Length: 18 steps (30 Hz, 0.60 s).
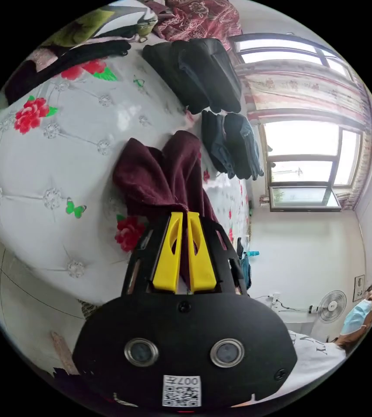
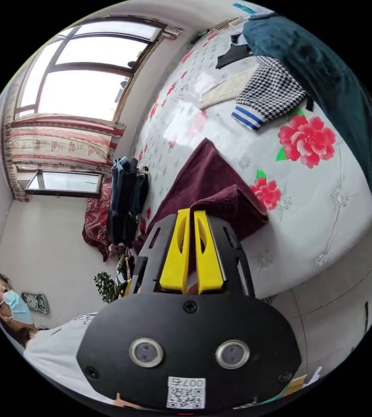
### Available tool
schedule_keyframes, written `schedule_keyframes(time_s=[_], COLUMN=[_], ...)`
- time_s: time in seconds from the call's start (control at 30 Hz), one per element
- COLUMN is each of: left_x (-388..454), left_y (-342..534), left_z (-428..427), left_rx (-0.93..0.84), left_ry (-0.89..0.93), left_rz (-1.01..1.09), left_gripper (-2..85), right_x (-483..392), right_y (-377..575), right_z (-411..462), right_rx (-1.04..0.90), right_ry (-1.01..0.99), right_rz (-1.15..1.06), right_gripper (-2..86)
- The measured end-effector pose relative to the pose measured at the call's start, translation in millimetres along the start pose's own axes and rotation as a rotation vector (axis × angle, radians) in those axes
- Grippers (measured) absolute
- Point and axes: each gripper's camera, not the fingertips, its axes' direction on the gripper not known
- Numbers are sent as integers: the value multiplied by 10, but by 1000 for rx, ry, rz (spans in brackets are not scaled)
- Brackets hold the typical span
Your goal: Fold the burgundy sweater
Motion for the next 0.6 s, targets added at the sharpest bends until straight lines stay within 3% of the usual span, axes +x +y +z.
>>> schedule_keyframes(time_s=[0.17,0.3,0.5,0.6], left_x=[1422,2189,2320,2071], left_y=[-740,-648,-1,309], left_z=[-54,-513,-1030,-956], left_rx=[86,205,273,176], left_ry=[48,148,106,-2], left_rz=[331,553,735,746], left_gripper=[-8,-8,-8,-8], right_x=[-1255,-2127,-2092,-1754], right_y=[-664,-643,-193,4], right_z=[-234,-787,-1087,-895], right_rx=[143,302,343,228], right_ry=[-47,-130,-175,-39], right_rz=[-329,-566,-658,-615], right_gripper=[-3,-3,-3,-3])
